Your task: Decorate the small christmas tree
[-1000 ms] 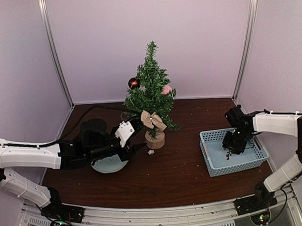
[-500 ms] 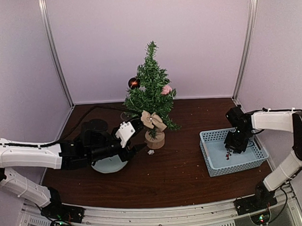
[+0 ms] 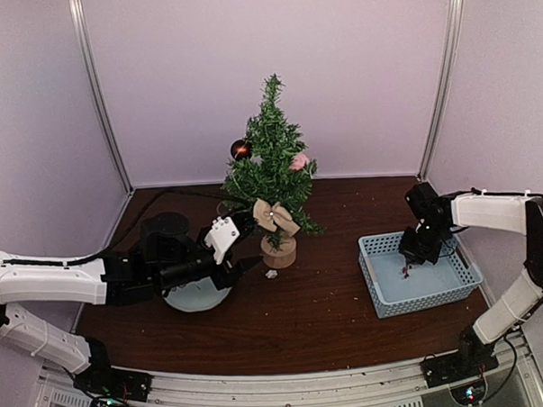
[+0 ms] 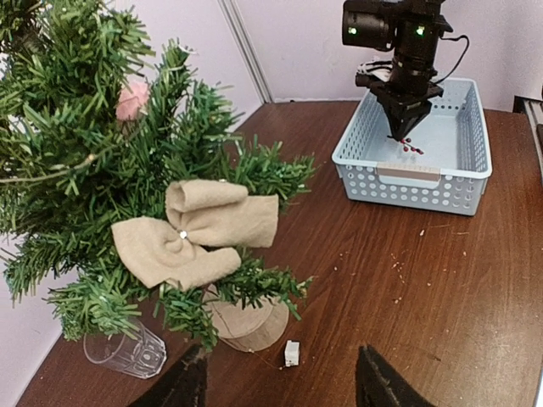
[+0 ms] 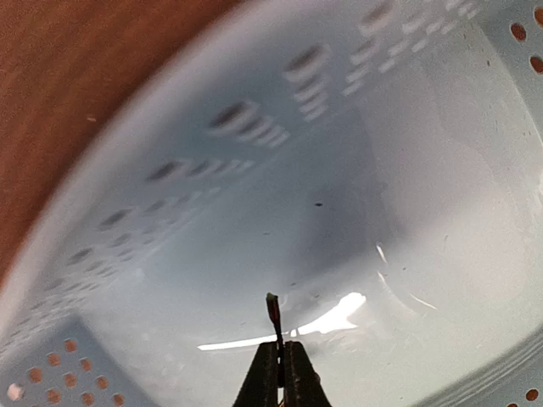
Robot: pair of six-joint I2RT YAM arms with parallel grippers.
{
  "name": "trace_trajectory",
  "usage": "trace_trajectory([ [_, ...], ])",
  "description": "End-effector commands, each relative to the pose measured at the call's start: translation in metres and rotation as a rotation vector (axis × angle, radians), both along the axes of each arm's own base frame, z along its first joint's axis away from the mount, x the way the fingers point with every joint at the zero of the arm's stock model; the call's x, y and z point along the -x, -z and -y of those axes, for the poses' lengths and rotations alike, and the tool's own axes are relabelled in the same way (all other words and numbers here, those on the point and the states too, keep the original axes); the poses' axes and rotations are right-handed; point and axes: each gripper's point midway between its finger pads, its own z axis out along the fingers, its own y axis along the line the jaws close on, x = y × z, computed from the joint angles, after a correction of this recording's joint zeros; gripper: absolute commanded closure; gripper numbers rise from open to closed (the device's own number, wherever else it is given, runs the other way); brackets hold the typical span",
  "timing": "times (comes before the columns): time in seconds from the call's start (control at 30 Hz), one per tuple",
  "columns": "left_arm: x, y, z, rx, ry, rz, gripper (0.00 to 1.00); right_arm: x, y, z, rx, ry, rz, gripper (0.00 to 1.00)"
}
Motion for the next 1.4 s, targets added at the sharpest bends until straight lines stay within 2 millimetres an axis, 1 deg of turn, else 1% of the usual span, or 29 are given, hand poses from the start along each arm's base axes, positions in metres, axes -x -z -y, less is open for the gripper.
trace_trajectory([
  [0.0, 0.012, -0.03, 0.003, 0.036, 0.068, 0.064, 0.41, -0.023, -0.068, -0.018, -0.115, -0.034, 0.192, 1.0],
  [0.13, 0.023, -0.042, 0.011, 0.003, 0.145, 0.137, 0.41, -0.025, -0.116, -0.038, -0.224, -0.084, 0.303, 1.0],
  [0.23, 0.035, -0.053, 0.025, -0.034, 0.217, 0.223, 0.42, -0.026, -0.152, -0.065, -0.374, -0.135, 0.4, 1.0],
  [0.3, 0.04, -0.063, 0.036, -0.042, 0.25, 0.287, 0.42, -0.028, -0.177, -0.09, -0.51, -0.161, 0.466, 1.0],
  [0.43, 0.05, -0.087, 0.058, -0.014, 0.31, 0.392, 0.43, -0.021, -0.21, -0.136, -0.736, -0.211, 0.489, 1.0],
  [0.5, 0.054, -0.094, 0.068, -0.014, 0.337, 0.436, 0.43, -0.014, -0.22, -0.154, -0.803, -0.239, 0.478, 1.0],
  [0.53, 0.06, -0.095, 0.074, -0.013, 0.379, 0.457, 0.44, -0.011, -0.224, -0.162, -0.834, -0.245, 0.468, 1.0],
  [0.6, 0.067, -0.094, 0.084, -0.021, 0.425, 0.493, 0.45, -0.005, -0.229, -0.178, -0.902, -0.247, 0.445, 1.0],
  [0.67, 0.076, -0.09, 0.095, -0.036, 0.472, 0.53, 0.45, 0.001, -0.228, -0.188, -0.959, -0.213, 0.407, 1.0],
  [0.73, 0.083, -0.084, 0.104, -0.061, 0.507, 0.561, 0.46, 0.007, -0.226, -0.194, -1.004, -0.17, 0.362, 1.0],
  [0.8, 0.084, -0.081, 0.11, -0.071, 0.519, 0.574, 0.49, 0.014, -0.224, -0.197, -1.012, -0.142, 0.321, 1.0],
  [0.93, 0.076, -0.079, 0.118, -0.096, 0.49, 0.583, 0.54, 0.027, -0.223, -0.2, -1.025, -0.093, 0.26, 1.0],
  [1.0, 0.072, -0.078, 0.122, -0.103, 0.474, 0.587, 0.54, 0.033, -0.222, -0.204, -1.043, -0.073, 0.225, 1.0],
  [1.07, 0.068, -0.073, 0.126, -0.113, 0.46, 0.588, 0.54, 0.039, -0.221, -0.208, -1.056, -0.056, 0.191, 1.0],
  [1.2, 0.059, -0.071, 0.128, -0.118, 0.41, 0.598, 0.54, 0.051, -0.224, -0.22, -1.069, -0.075, 0.165, 1.0],
  [1.37, 0.044, -0.073, 0.13, -0.105, 0.323, 0.599, 0.51, 0.061, -0.226, -0.232, -1.085, -0.093, 0.155, 1.0],
])
